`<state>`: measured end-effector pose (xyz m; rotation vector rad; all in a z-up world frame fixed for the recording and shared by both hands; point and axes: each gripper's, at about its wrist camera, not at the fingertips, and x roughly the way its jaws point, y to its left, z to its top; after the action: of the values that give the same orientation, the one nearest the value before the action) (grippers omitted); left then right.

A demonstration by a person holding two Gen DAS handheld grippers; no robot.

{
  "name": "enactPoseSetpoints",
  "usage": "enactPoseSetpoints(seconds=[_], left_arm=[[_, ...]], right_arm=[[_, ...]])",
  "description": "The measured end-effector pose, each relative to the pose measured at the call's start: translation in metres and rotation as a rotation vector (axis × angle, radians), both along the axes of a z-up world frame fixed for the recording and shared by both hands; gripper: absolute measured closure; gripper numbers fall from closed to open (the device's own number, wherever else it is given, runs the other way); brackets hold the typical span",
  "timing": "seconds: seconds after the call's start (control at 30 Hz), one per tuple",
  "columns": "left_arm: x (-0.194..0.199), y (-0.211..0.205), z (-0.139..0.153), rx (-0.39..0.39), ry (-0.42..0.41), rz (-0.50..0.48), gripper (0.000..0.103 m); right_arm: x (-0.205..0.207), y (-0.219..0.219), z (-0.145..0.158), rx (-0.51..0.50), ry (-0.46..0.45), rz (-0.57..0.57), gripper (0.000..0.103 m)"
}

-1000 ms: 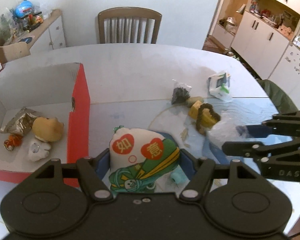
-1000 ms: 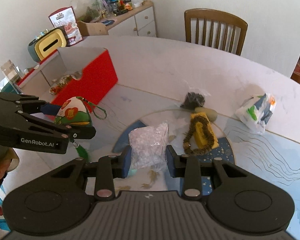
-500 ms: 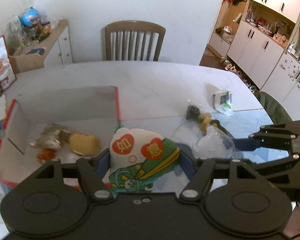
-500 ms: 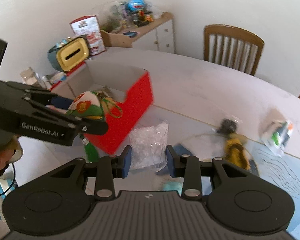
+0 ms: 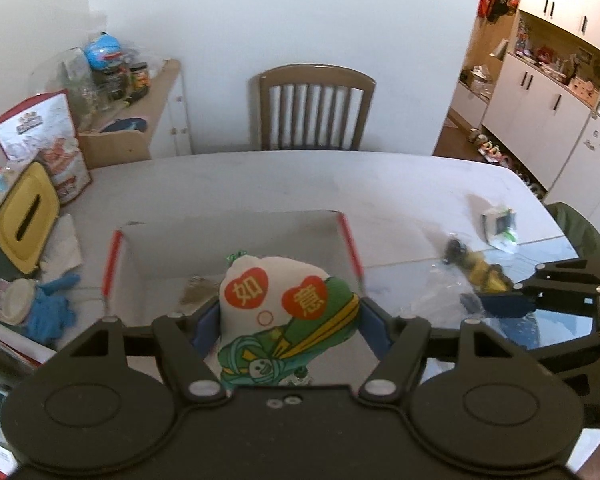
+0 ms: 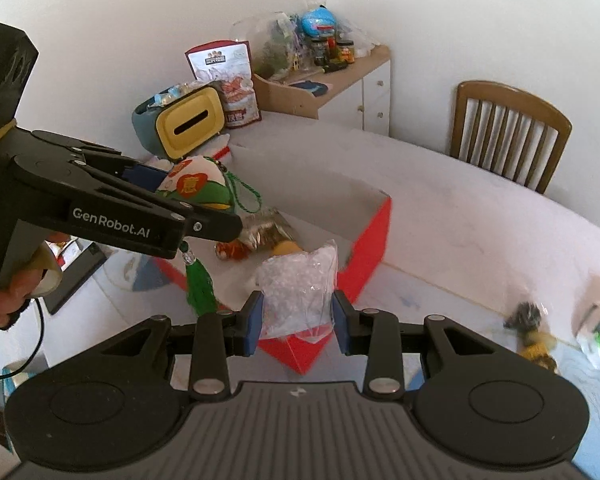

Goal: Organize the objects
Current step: 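Carry the pouch with the left gripper while the right gripper carries the plastic bag to the box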

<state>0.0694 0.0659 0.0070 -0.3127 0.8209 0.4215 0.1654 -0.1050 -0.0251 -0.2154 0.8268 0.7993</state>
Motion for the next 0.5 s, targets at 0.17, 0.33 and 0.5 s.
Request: enactPoseSetpoints(seconds=[0.17, 0.33, 0.5], left_arm=[[-0.004, 0.032, -0.004, 0.018, 0.014, 0.035, 0.033], [-0.005, 0.062, -0.012, 0.042, 0.036, 0.073, 0.033], [-0.001, 0.084, -0.027, 0.046, 0.075, 0.085, 0.033]], right_arm=[[0.01, 0.031, 0.0, -0.009, -0.013, -0.009, 0.068], [0.021, 0.06, -0.006, -0.032, -0.027, -0.015, 0.068], [0.036, 0.086, -0.017, -0.057, -0.035, -0.03, 0.068]])
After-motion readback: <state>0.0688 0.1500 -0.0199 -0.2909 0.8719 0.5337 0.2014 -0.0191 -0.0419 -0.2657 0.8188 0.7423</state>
